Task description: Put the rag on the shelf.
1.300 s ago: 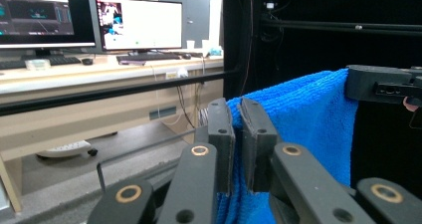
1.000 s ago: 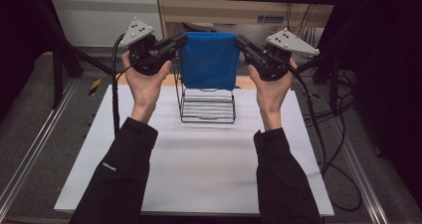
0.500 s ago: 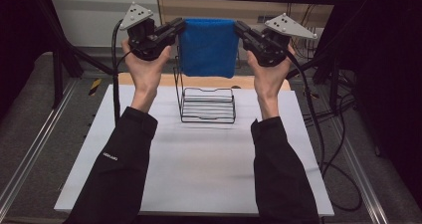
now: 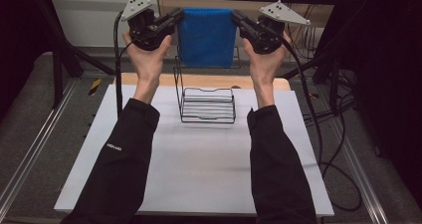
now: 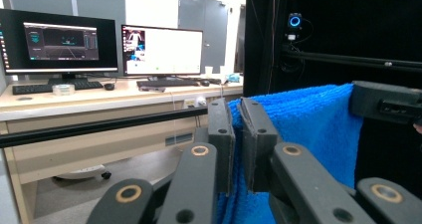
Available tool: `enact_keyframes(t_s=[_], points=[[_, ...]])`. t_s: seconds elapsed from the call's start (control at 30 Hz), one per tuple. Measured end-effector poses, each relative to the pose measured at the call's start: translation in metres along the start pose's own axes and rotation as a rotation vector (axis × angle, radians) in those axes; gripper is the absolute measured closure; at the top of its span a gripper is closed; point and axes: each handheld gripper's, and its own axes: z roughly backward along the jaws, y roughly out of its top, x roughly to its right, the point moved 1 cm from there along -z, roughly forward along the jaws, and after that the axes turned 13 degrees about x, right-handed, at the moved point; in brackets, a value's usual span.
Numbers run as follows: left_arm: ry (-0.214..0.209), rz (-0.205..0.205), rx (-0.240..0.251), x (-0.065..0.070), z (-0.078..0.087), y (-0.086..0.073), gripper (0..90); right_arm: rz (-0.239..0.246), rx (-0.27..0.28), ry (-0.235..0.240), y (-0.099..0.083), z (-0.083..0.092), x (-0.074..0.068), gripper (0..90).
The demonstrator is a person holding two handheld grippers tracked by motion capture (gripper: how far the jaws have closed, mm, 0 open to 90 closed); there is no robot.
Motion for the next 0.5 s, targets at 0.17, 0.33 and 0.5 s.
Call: enact_keyframes(t_s=[0.17,0.33,0.5], points=[[0.01,-0.013,-0.005,-0.004,-0.007,-0.006,84.1,0.0,-0.009,-0.01,-0.005,-0.006,0.004,86.9],[0.016,-0.019,-0.015,-0.006,-0.011,-0.013,84.1,-0.007,-0.016,-0.011,-0.01,-0.01,0.008,86.9],[0.003,-0.032,-0.031,-0.007,-0.01,-0.022,84.1,-0.002,-0.037,-0.008,-0.019,-0.009,0.011,86.9]])
